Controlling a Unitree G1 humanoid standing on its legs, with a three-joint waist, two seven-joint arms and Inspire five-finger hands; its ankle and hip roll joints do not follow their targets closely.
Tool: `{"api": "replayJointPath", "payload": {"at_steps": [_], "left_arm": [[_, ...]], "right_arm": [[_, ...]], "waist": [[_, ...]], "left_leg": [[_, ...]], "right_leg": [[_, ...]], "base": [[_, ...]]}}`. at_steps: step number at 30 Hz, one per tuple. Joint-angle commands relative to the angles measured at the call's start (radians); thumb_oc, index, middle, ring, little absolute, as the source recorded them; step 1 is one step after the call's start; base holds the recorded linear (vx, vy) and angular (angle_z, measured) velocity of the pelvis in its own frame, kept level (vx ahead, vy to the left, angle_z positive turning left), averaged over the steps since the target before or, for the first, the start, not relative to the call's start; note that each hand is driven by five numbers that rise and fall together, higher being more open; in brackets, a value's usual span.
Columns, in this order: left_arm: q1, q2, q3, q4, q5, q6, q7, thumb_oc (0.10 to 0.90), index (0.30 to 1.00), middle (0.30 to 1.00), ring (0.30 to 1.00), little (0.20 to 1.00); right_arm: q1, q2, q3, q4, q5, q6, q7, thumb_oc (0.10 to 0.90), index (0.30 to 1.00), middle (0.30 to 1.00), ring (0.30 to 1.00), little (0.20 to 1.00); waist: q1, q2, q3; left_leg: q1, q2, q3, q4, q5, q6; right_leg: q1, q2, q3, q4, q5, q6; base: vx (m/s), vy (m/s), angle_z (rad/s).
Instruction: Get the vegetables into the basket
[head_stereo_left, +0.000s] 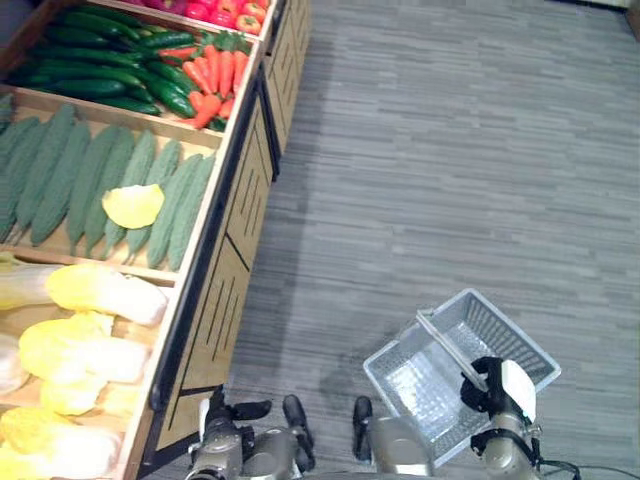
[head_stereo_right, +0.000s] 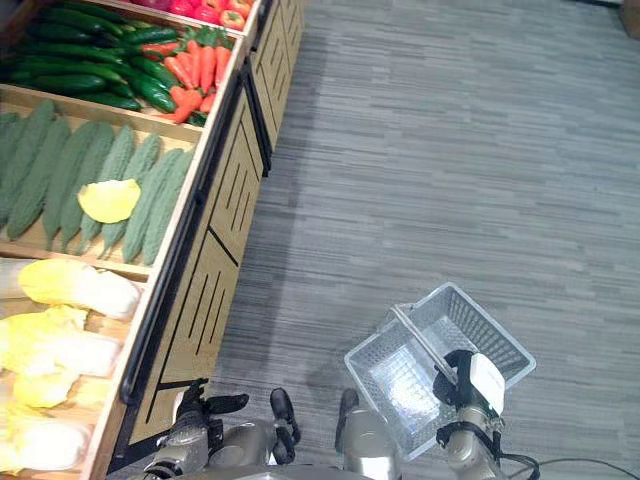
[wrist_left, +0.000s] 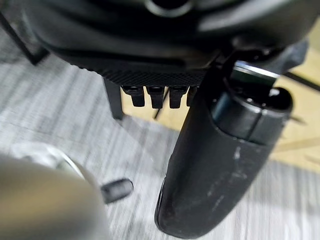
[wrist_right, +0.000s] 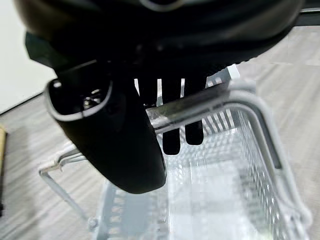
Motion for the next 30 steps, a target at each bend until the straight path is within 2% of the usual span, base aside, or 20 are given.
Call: {"api": "replayJointPath", "payload": {"at_steps": [1,3,5,6,8,9,11,12,14,16,17,18,19,21,24,25,26,27,28,30], "left_arm": [[0.085,-0.001,-0.023,-0.018,0.014,-0.004,0.025,0.9,1.0,1.0,1.0,1.0],[0.085,0.008,-0.022,-0.005,0.018,-0.007,0.023,0.9,1.0,1.0,1.0,1.0],[0.086,0.011,-0.023,-0.003,0.02,-0.009,0.02,0.9,1.0,1.0,1.0,1.0],[0.083,0.019,-0.024,0.013,0.027,-0.011,0.013,0.9,1.0,1.0,1.0,1.0],[0.079,0.027,-0.018,0.022,0.02,-0.014,0.012,0.9,1.0,1.0,1.0,1.0],[0.071,0.033,-0.015,0.036,0.011,-0.019,0.011,0.9,1.0,1.0,1.0,1.0],[0.068,0.034,-0.014,0.038,0.005,-0.02,0.012,0.9,1.0,1.0,1.0,1.0],[0.068,0.042,-0.011,0.045,-0.004,-0.021,0.007,0.9,1.0,1.0,1.0,1.0],[0.071,0.041,-0.011,0.045,-0.002,-0.023,0.007,0.9,1.0,1.0,1.0,1.0],[0.087,0.044,0.0,0.05,-0.002,-0.026,0.015,0.9,1.0,1.0,1.0,1.0],[0.094,0.04,0.002,0.05,-0.009,-0.028,0.016,0.9,1.0,1.0,1.0,1.0],[0.104,0.026,0.001,0.047,-0.02,-0.029,0.02,0.9,1.0,1.0,1.0,1.0],[0.104,0.026,0.001,0.047,-0.02,-0.029,0.02,0.9,1.0,1.0,1.0,1.0],[0.108,0.016,-0.019,0.036,-0.005,-0.03,0.018,0.9,1.0,1.0,1.0,1.0],[0.106,0.013,-0.019,0.034,-0.009,-0.03,0.015,0.9,1.0,1.0,1.0,1.0],[0.104,0.012,-0.017,0.034,-0.007,-0.027,0.018,0.9,1.0,1.0,1.0,1.0],[0.1,0.01,-0.021,0.039,0.002,-0.023,0.018,0.9,1.0,1.0,1.0,1.0],[0.097,0.011,-0.02,0.042,0.009,-0.02,0.012,0.9,1.0,1.0,1.0,1.0],[0.091,0.008,-0.022,0.048,0.026,-0.017,0.014,0.9,1.0,1.0,1.0,1.0],[0.091,0.008,-0.022,0.048,0.026,-0.017,0.014,0.9,1.0,1.0,1.0,1.0]], "right_arm": [[-0.022,-0.042,-0.004,-0.069,-0.012,-0.055,-0.066,0.4,0.3,0.3,0.3,0.3],[-0.023,-0.04,0.002,-0.074,-0.01,-0.058,-0.064,0.4,0.3,0.3,0.3,0.3],[-0.026,-0.04,0.003,-0.076,-0.007,-0.058,-0.063,0.4,0.3,0.3,0.3,0.3],[-0.028,-0.039,0.006,-0.086,-0.004,-0.054,-0.063,0.4,0.3,0.3,0.3,0.3],[-0.028,-0.038,0.012,-0.09,-0.004,-0.048,-0.059,0.4,0.3,0.3,0.3,0.3],[-0.028,-0.035,0.01,-0.073,0.004,-0.051,-0.054,0.4,0.3,0.3,0.3,0.3],[-0.027,-0.032,0.01,-0.07,0.01,-0.048,-0.051,0.4,0.3,0.3,0.3,0.3],[-0.024,-0.031,0.006,-0.072,0.013,-0.049,-0.044,0.4,0.3,0.3,0.3,0.3],[-0.021,-0.03,0.004,-0.073,0.014,-0.05,-0.043,0.4,0.3,0.3,0.3,0.3],[-0.02,-0.025,0.016,-0.048,0.011,-0.056,-0.034,0.4,0.3,0.3,0.3,0.3],[-0.02,-0.029,0.019,-0.04,0.009,-0.058,-0.033,0.4,0.3,0.3,0.3,0.3],[-0.022,-0.044,0.017,-0.043,0.008,-0.061,-0.033,0.4,0.3,0.3,0.3,0.3],[-0.022,-0.044,0.017,-0.043,0.008,-0.061,-0.033,0.4,0.3,0.3,0.3,0.3],[-0.02,-0.061,0.009,-0.048,0.008,-0.064,-0.037,0.4,0.3,0.3,0.3,0.3],[-0.017,-0.078,0.004,-0.039,0.008,-0.061,-0.034,0.4,0.3,0.3,0.3,0.3],[-0.012,-0.078,-0.001,-0.045,0.009,-0.057,-0.04,0.4,0.3,0.3,0.3,0.3],[-0.007,-0.079,-0.012,-0.035,0.012,-0.059,-0.047,0.4,0.3,0.3,0.3,0.3],[-0.005,-0.079,-0.02,-0.032,0.015,-0.057,-0.05,0.4,0.3,0.3,0.3,0.3],[0.007,-0.07,-0.032,-0.022,0.022,-0.059,-0.059,0.4,0.3,0.3,0.3,0.3],[0.007,-0.07,-0.032,-0.022,0.022,-0.059,-0.059,0.4,0.3,0.3,0.3,0.3]], "waist": [[-0.008,0.009,-0.046],[-0.028,0.009,-0.042],[-0.031,0.003,-0.04],[-0.059,-0.014,-0.029],[-0.072,-0.026,-0.029],[-0.081,-0.033,-0.035],[-0.082,-0.038,-0.039],[-0.076,-0.051,-0.05],[-0.077,-0.053,-0.057],[-0.065,-0.054,-0.076],[-0.059,-0.051,-0.08],[-0.051,-0.052,-0.083],[-0.053,-0.052,-0.083],[-0.049,-0.055,-0.08],[-0.051,-0.058,-0.077],[-0.06,-0.06,-0.078],[-0.076,-0.061,-0.082],[-0.082,-0.06,-0.085],[-0.104,-0.05,-0.095],[-0.104,-0.05,-0.096]], "left_leg": [[0.008,0.052,-0.044,0.056,-0.111,-0.029],[0.042,0.057,-0.102,0.038,-0.115,-0.044],[0.048,0.055,-0.118,0.043,-0.122,-0.047],[0.071,0.045,-0.184,0.057,-0.147,-0.06],[0.08,0.039,-0.233,0.075,-0.161,-0.07],[0.089,0.039,-0.3,0.081,-0.171,-0.08],[0.091,0.038,-0.333,0.09,-0.175,-0.084],[0.097,0.051,-0.368,0.101,-0.174,-0.1],[0.1,0.06,-0.371,0.102,-0.178,-0.104],[0.104,0.105,-0.4,0.13,-0.147,-0.129],[0.099,0.117,-0.409,0.134,-0.13,-0.138],[0.076,0.137,-0.428,0.173,-0.086,-0.154],[0.075,0.137,-0.43,0.174,-0.086,-0.154],[0.045,0.143,-0.423,0.205,-0.066,-0.158],[0.022,0.173,-0.322,0.222,-0.034,-0.159],[0.017,0.189,-0.252,0.222,-0.032,-0.157],[0.016,0.214,-0.151,0.222,-0.032,-0.151],[0.017,0.225,-0.107,0.218,-0.035,-0.152],[0.033,0.252,0.031,0.177,-0.027,-0.159],[0.035,0.252,0.032,0.173,-0.026,-0.16]], "right_leg": [[0.002,-0.035,0.062,-0.03,0.153,0.07],[-0.056,-0.026,0.083,-0.125,0.156,0.064],[-0.06,-0.029,0.097,-0.161,0.161,0.068],[-0.08,0.003,0.246,-0.294,0.19,0.09],[-0.084,0.014,0.335,-0.351,0.219,0.11],[-0.096,0.027,0.419,-0.38,0.23,0.121],[-0.086,0.037,0.438,-0.381,0.233,0.123],[-0.066,0.028,0.402,-0.373,0.233,0.116],[-0.05,0.021,0.381,-0.387,0.225,0.112],[-0.031,0.067,0.375,-0.375,0.194,0.09],[-0.024,0.075,0.356,-0.372,0.184,0.081],[-0.005,0.086,0.321,-0.371,0.173,0.062],[-0.005,0.086,0.319,-0.371,0.173,0.061],[0.014,0.083,0.288,-0.384,0.164,0.047],[0.035,0.071,0.233,-0.378,0.141,0.028],[0.04,0.062,0.208,-0.378,0.136,0.023],[0.044,0.049,0.174,-0.378,0.131,0.018],[0.05,0.044,0.157,-0.382,0.127,0.018],[0.058,0.032,0.107,-0.389,0.124,0.019],[0.057,0.032,0.108,-0.39,0.125,0.019]], "base": [[0.16,0.025,0.79],[0.24,-0.102,1.0],[0.22,-0.136,0.81],[0.25,-0.168,0.9],[0.3,-0.232,0.96],[0.22,-0.19,1.18],[0.17,-0.239,1.32],[0.15,-0.273,1.53],[0.1,-0.238,1.42],[0.13,-0.367,0.64],[0.15,-0.463,0.19],[0.1,-0.329,0.11],[0.07,-0.325,0.22],[0.01,-0.188,0.52],[-0.01,-0.185,0.42],[-0.04,-0.144,0.6],[-0.05,-0.124,0.65],[-0.05,-0.091,1.13],[-0.03,-0.041,1.11],[-0.01,-0.011,0.86]]}}
